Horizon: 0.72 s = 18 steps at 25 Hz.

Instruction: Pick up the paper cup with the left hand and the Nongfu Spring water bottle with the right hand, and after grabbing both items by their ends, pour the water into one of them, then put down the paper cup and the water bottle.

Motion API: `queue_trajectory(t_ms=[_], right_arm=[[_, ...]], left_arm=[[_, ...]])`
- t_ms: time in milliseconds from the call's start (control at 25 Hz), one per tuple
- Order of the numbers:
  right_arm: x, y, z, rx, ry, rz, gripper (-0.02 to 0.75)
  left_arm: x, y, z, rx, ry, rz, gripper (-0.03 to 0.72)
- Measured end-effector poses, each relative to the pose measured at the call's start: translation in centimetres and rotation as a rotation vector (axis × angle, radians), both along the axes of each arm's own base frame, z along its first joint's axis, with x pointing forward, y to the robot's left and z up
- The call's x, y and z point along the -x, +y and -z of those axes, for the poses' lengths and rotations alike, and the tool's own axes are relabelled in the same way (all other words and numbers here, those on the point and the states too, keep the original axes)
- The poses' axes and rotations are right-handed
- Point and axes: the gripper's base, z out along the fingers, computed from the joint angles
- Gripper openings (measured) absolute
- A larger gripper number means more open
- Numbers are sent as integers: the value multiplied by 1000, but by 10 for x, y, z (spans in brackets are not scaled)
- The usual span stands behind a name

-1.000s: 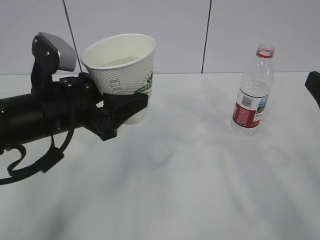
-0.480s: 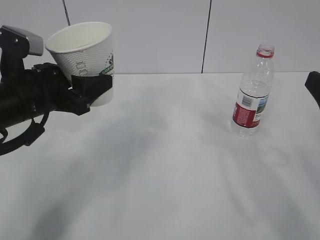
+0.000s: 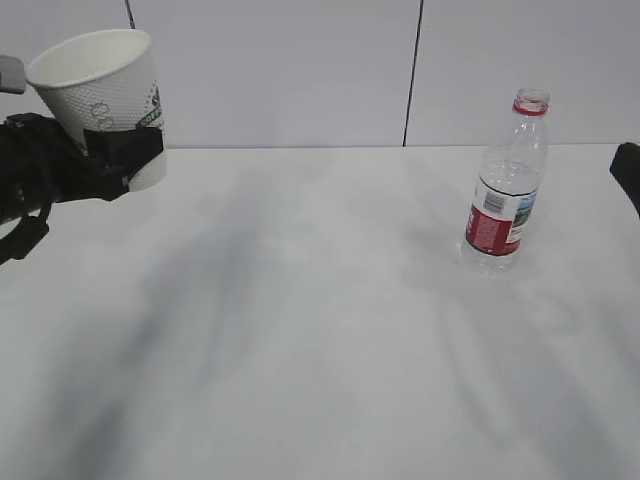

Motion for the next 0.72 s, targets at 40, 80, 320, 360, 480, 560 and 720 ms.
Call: queue_trajectory(t_ms=[40, 80, 320, 360, 480, 560, 720], right_arm=[[0, 0, 0, -1, 0, 0, 586], [0, 0, 0, -1, 0, 0, 586], [0, 0, 0, -1, 0, 0, 586], [0, 0, 0, -1, 0, 0, 586], [0, 0, 0, -1, 0, 0, 586], [0, 0, 0, -1, 0, 0, 586], [0, 0, 0, -1, 0, 0, 586]], left_arm=[[-1, 3, 0, -4, -2, -8, 462], [-2, 6, 0, -9, -4, -20, 462], [-5, 17, 0, -5, -7, -71, 462], [-5, 18, 0, -4, -8, -78, 462], [-6, 21, -1, -16, -22, -101, 462], [-7, 23, -2, -9, -24, -123, 462], [-9, 26, -2, -6, -31, -161, 462]])
